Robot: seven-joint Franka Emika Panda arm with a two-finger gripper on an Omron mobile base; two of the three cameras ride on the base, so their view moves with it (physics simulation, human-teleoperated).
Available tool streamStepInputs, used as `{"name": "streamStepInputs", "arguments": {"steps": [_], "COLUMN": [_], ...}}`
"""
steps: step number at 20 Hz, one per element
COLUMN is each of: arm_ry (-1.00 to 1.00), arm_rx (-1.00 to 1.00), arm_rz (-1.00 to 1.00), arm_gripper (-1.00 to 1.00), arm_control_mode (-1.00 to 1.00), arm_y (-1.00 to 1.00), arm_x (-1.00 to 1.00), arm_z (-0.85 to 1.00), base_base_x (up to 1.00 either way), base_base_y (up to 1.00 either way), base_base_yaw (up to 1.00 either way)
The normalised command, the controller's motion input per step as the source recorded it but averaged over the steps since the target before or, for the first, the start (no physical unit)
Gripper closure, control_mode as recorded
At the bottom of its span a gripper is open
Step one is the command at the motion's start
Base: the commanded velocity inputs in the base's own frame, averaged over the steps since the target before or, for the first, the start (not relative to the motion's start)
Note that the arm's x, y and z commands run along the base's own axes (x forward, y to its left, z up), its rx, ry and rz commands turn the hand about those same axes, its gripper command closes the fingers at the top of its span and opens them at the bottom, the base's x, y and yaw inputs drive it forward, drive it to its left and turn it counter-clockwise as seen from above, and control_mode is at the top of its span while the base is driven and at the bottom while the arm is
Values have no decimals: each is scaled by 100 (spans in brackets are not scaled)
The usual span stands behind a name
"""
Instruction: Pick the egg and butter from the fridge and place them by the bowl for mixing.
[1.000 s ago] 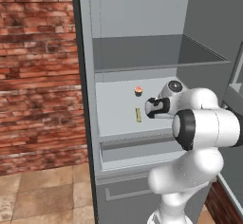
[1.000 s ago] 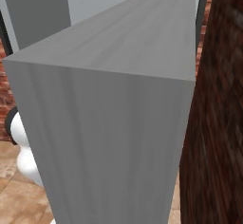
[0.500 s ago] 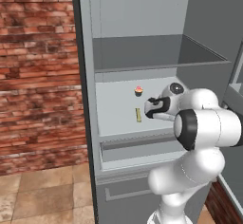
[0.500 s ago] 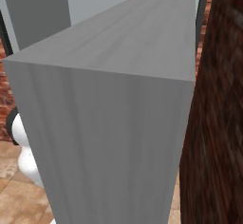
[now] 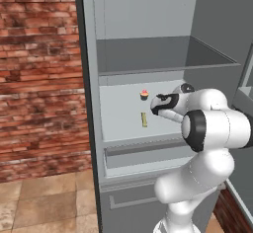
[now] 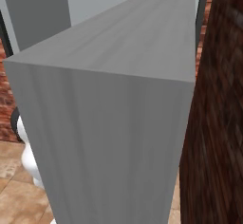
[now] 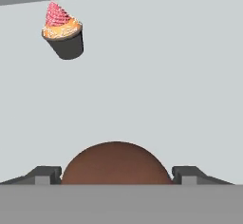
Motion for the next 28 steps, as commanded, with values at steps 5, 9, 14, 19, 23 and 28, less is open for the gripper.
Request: {"name": "streamStepInputs", "arguments": {"steps": [5,9,14,19,23,28], "arm_ry": [1,0,0,0,6,15], "arm_rx": [2,6,6,0,0,0], "arm_rz": [0,0,0,0,0,0], "arm_gripper": [100,100,100,100,100,100], "arm_control_mode": [-100,-100,-100,-100,-100,-100], "arm_y": [4,1,2,14,24,11], "arm_x": [-20,-14,-55,-56,-36,-40], "arm_z": [-32,-22,6,29,51,59], "base_base_x": [0,0,0,0,0,0], "base_base_y": [0,0,0,0,0,0], "base_base_yaw": [0,0,0,0,0,0]}}
